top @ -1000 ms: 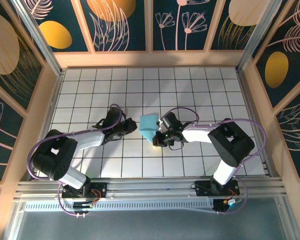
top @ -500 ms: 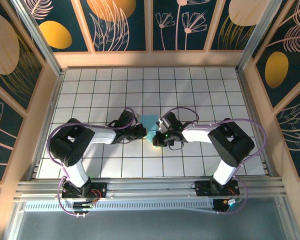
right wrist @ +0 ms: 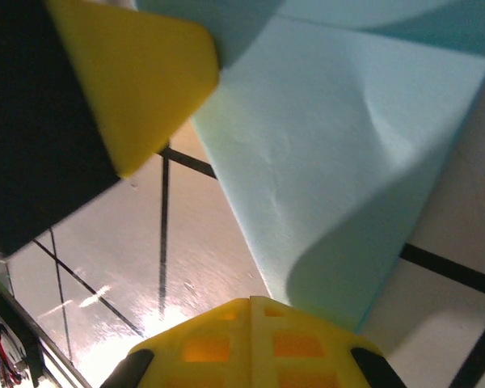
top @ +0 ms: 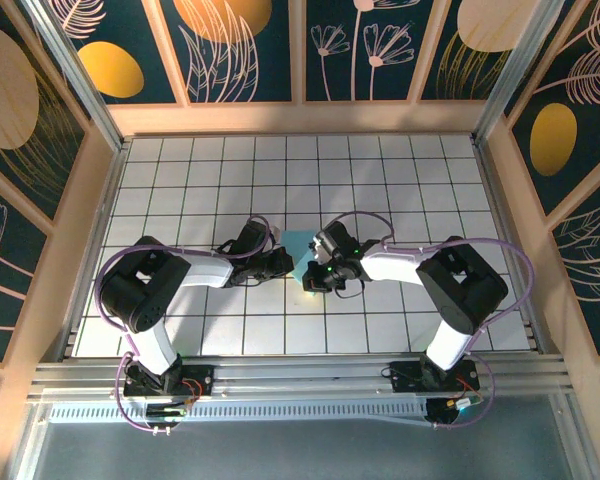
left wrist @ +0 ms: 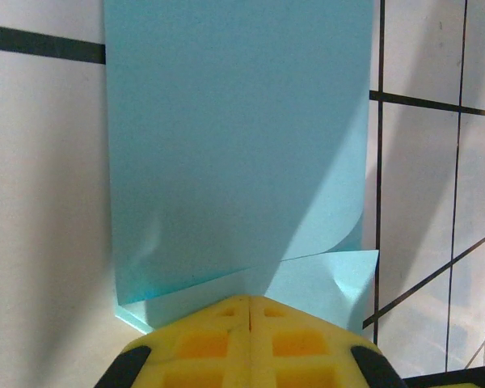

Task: Fold a paper plane with a square sheet of paper (fold left side to right side)
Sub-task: Third fold the triangle at the center of the table.

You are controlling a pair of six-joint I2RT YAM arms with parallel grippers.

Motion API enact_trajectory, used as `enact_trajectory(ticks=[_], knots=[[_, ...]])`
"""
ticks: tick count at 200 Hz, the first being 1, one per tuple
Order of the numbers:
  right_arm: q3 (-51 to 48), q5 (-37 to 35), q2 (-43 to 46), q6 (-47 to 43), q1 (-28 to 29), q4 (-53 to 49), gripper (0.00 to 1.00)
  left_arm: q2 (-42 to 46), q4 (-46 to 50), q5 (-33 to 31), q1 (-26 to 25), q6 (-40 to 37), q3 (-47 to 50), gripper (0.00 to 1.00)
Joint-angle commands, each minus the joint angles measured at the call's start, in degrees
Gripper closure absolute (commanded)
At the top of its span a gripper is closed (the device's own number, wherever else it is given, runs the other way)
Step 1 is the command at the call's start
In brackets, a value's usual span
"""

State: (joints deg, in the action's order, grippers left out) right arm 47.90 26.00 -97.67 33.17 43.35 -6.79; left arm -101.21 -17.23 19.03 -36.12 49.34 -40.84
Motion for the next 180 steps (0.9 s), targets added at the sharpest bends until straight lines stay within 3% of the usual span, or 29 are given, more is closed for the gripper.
enact_trajectory(ticks=[1,101,180], knots=[[1.79,0.79,1.68,0.63,0.42,1.26,1.00,-0.88,3.81,-2.50,-0.04,0.02,0.82,1.00],[4.81,0.15,-5.75,0.67,0.68,5.47,1.00,-0.57,4.55,-2.92,0.00,0.07,1.09,1.00],[-1.75,0.19,-3.35,3.49,0.68,3.71,1.00,-0.54,7.08,-4.94,-0.02,-0.79,0.37,1.00]])
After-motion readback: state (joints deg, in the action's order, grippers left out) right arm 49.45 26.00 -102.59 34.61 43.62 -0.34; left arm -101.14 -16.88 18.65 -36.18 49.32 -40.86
